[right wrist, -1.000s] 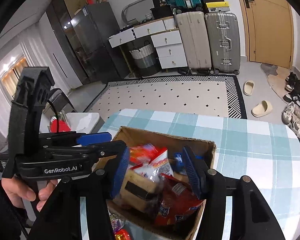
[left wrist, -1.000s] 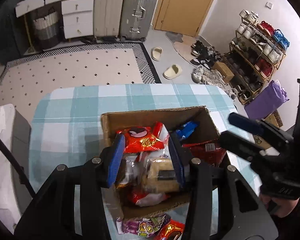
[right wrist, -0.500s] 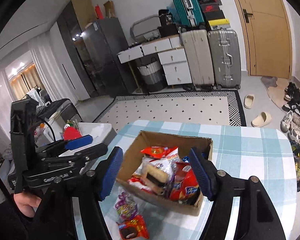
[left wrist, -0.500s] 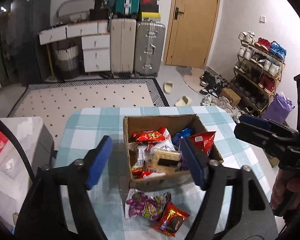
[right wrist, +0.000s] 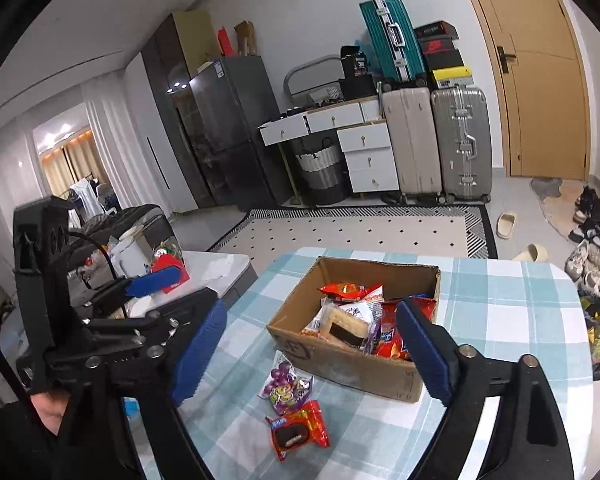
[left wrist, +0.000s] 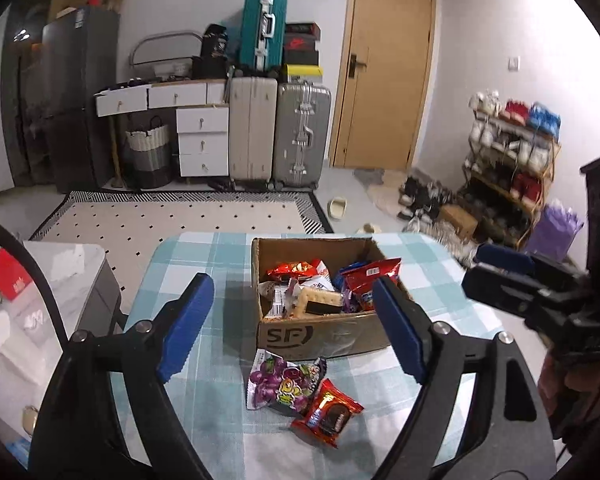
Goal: Organize snacks
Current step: 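Withdraw both open grippers from the box toward the last two snacks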
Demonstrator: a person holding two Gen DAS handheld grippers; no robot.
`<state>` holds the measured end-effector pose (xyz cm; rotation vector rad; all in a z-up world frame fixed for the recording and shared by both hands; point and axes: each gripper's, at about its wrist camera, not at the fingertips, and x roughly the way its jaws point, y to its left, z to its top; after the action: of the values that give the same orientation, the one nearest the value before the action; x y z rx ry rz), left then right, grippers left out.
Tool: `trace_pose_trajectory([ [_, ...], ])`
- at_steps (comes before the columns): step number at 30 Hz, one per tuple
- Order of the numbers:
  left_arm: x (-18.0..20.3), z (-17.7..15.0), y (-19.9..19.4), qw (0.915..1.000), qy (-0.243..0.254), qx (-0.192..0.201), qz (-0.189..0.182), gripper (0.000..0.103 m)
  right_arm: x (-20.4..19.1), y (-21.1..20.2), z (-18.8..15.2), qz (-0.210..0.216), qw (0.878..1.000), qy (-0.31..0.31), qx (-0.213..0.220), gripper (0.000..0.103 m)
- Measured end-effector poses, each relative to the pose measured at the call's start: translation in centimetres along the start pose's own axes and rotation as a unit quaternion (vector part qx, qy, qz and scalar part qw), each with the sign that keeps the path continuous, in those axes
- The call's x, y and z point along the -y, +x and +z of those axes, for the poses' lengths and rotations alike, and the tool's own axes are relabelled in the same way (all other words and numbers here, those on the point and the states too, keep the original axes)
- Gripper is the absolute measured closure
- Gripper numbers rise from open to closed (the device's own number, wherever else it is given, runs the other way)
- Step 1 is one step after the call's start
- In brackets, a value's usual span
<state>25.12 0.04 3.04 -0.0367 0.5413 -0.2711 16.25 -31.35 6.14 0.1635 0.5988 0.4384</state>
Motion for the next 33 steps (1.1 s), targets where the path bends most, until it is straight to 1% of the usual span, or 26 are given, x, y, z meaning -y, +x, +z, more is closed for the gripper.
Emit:
trace_pose_trajectory([
  [3, -0.7, -1.0, -2.0, 0.9998, -0.007, 0.012, 0.016, 0.021, -1.0, -1.1, -0.9, 0.003, 1.000, -0.014, 0.005, 0.013],
  [4, -0.9, -1.4, -2.5, 0.9997, -0.010, 0.014, 0.016, 0.020, -1.2, -1.3, -1.1, 0.003, 1.000, -0.016, 0.007, 0.011],
  [6, -1.3, -2.1, -3.3, 0.9996, -0.017, 0.013, 0.017, 0.020, -1.6, -1.8, -1.7, 0.006, 1.000, -0.017, 0.014, 0.009],
  [9, -2.1, -3.6, -4.2, 0.9991, -0.025, 0.018, 0.029, 0.020, -2.3, -2.6, -2.9, 0.015, 0.999, -0.023, 0.027, 0.006],
  [11, -2.6, -4.8, -4.8, 0.9985, -0.032, 0.027, 0.036, 0.017, -2.6, -3.0, -3.7, 0.016, 0.999, -0.028, 0.035, 0.004],
  [12, -2.8, -5.4, -4.9, 0.9982, -0.036, 0.029, 0.039, 0.013, -2.8, -3.2, -4.2, 0.016, 0.999, -0.031, 0.038, 0.004],
  [13, -3.0, -6.0, -5.0, 0.9980, -0.038, 0.029, 0.042, 0.007, -3.0, -3.4, -4.8, 0.014, 0.998, -0.031, 0.043, 0.004],
  [15, -3.2, -7.2, -5.0, 0.9972, -0.042, 0.030, 0.055, 0.001, -3.2, -3.6, -5.7, 0.019, 0.998, -0.027, 0.050, 0.002],
  [17, -3.6, -8.6, -5.2, 0.9964, -0.049, 0.033, 0.060, 0.001, -3.4, -3.7, -6.8, 0.019, 0.998, -0.021, 0.052, 0.001],
  [20, -4.3, -10.7, -5.0, 0.9951, -0.068, 0.033, 0.064, 0.001, -3.6, -3.6, -8.3, 0.001, 0.998, -0.004, 0.055, 0.001],
  [25, -5.3, -13.9, -2.4, 0.9942, -0.074, 0.002, 0.078, 0.001, -3.4, -3.1, -10.5, -0.005, 0.998, 0.012, 0.060, 0.001],
  [29, -5.7, -15.8, -0.2, 0.9937, -0.070, -0.017, 0.086, 0.001, -3.2, -2.0, -12.4, -0.013, 0.999, 0.007, 0.049, 0.001],
  [32, -6.1, -17.0, 1.3, 0.9939, -0.075, -0.026, 0.077, 0.001, -2.8, -0.8, -14.0, -0.011, 0.999, 0.005, 0.032, 0.001],
  [33, -6.1, -17.3, 1.8, 0.9938, -0.074, -0.026, 0.079, 0.001, -2.8, -0.5, -14.4, -0.012, 1.000, 0.003, 0.026, 0.001],
])
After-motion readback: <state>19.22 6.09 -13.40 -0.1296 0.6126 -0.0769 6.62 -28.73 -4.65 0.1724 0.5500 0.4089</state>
